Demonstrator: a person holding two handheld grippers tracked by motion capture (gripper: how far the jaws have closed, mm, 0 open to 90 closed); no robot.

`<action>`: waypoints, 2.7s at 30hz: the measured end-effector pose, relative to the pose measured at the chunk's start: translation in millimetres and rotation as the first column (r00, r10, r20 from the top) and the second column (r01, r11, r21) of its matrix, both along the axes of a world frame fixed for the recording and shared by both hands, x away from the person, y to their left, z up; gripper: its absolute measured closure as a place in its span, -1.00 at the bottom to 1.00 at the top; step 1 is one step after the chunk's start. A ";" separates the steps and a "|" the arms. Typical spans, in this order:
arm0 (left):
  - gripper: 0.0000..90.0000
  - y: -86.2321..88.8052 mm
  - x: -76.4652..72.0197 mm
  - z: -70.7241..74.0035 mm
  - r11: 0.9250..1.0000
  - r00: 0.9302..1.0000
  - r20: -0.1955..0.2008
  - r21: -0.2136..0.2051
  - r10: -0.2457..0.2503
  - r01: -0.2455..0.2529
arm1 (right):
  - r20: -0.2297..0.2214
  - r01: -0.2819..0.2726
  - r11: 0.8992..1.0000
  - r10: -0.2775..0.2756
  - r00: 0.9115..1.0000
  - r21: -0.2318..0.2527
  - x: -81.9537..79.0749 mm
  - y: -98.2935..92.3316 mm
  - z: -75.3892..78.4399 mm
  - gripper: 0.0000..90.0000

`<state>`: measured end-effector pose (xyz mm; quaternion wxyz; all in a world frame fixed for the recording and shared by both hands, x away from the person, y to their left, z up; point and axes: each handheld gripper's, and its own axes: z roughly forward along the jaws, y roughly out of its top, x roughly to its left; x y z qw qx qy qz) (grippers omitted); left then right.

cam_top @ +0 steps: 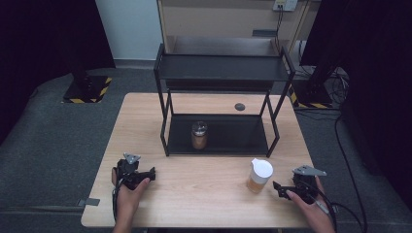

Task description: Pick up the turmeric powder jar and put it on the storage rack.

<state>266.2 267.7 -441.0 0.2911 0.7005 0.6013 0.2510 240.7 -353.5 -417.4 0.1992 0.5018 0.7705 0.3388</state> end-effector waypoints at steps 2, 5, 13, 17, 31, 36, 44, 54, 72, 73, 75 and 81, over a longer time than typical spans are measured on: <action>-1.00 0.1 0.0 0.0 1.000 1.000 0.000 0.000 0.000 0.000 | -0.002 -0.010 1.000 0.010 1.000 0.003 -3.4 1.1 0.9 -0.89; -1.00 0.2 0.1 0.0 1.000 1.000 0.000 0.000 -0.001 0.001 | 0.003 -0.027 1.000 0.027 1.000 0.005 -9.2 2.6 2.4 -0.89; -1.00 0.2 0.1 0.0 1.000 1.000 0.000 0.000 -0.001 0.001 | 0.009 -0.094 0.996 0.094 0.996 0.010 -23.2 10.9 6.3 -0.88; -1.00 0.1 0.1 0.0 1.000 1.000 0.000 0.000 -0.001 0.001 | 0.020 -0.132 0.991 0.132 0.991 0.011 -26.4 17.0 7.0 -0.87; -1.00 0.1 0.1 0.0 1.000 1.000 0.000 0.000 -0.001 0.001 | 0.046 -0.189 0.982 0.188 0.981 0.027 -21.8 32.5 3.9 -0.87; -1.00 0.1 0.1 0.0 1.000 1.000 0.000 0.000 -0.001 0.001 | 0.057 -0.186 0.982 0.184 0.981 0.033 -20.0 32.9 2.9 -0.87; -1.00 0.1 0.1 0.0 1.000 1.000 0.000 0.000 -0.001 0.001 | 0.090 -0.190 0.981 0.187 0.978 0.031 -19.2 36.7 2.5 -0.85; -1.00 0.1 0.1 0.0 1.000 1.000 0.000 0.000 -0.001 0.001 | 0.111 -0.180 0.983 0.176 0.978 0.030 -16.3 39.4 1.7 -0.79; -1.00 -0.1 0.0 0.0 1.000 1.000 0.000 0.001 0.000 0.000 | 0.141 -0.187 0.982 0.181 0.973 0.032 -17.1 43.1 1.8 -0.68; -1.00 -0.1 0.0 0.0 1.000 1.000 0.000 0.001 0.000 0.000 | 0.143 -0.189 0.982 0.183 0.973 0.031 -17.1 43.2 1.8 -0.67; -1.00 -0.1 0.0 0.0 1.000 1.000 0.000 0.001 0.000 0.000 | 0.145 -0.191 0.981 0.184 0.972 0.029 -17.2 43.5 1.5 -0.65; -1.00 -0.1 0.0 0.0 1.000 1.000 0.000 0.001 0.000 0.000 | 0.149 -0.198 0.979 0.191 0.970 0.037 -16.5 43.6 0.1 -0.62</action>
